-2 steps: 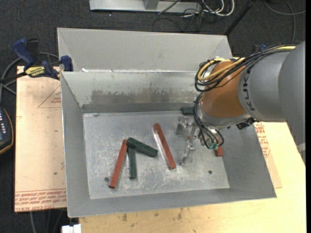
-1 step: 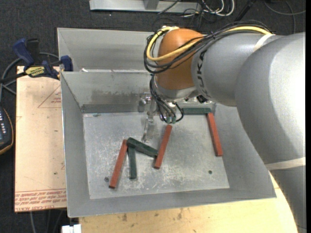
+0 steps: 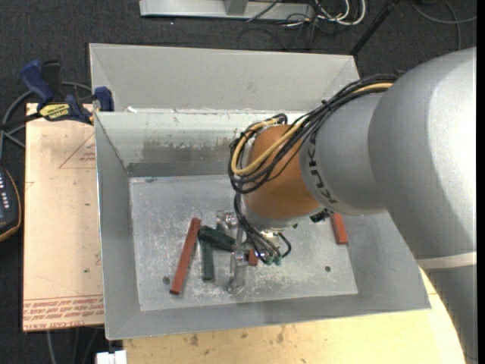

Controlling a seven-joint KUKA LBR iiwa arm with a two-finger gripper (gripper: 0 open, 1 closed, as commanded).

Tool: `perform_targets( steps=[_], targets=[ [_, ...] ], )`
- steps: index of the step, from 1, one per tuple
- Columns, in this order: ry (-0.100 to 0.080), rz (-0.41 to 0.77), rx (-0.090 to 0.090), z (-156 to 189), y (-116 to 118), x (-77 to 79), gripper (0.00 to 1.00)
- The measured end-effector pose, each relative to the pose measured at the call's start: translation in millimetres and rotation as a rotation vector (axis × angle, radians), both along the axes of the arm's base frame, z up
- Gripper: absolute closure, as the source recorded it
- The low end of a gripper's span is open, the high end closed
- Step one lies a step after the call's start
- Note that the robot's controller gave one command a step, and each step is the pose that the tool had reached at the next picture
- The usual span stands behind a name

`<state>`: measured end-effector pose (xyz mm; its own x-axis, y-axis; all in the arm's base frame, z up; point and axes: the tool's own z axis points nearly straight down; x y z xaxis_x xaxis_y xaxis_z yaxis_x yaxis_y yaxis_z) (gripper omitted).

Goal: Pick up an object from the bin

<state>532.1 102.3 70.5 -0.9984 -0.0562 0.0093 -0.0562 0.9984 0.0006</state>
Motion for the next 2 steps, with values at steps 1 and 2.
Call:
perform_targets(
  steps=[1, 2],
  targets=[
    [-0.01, 0.002, 0.0, 2, 0, 3.8, 1.0],
    [-0.021, -0.03, 0.003, 184, 18, -2.4, 1.0]
  ],
)
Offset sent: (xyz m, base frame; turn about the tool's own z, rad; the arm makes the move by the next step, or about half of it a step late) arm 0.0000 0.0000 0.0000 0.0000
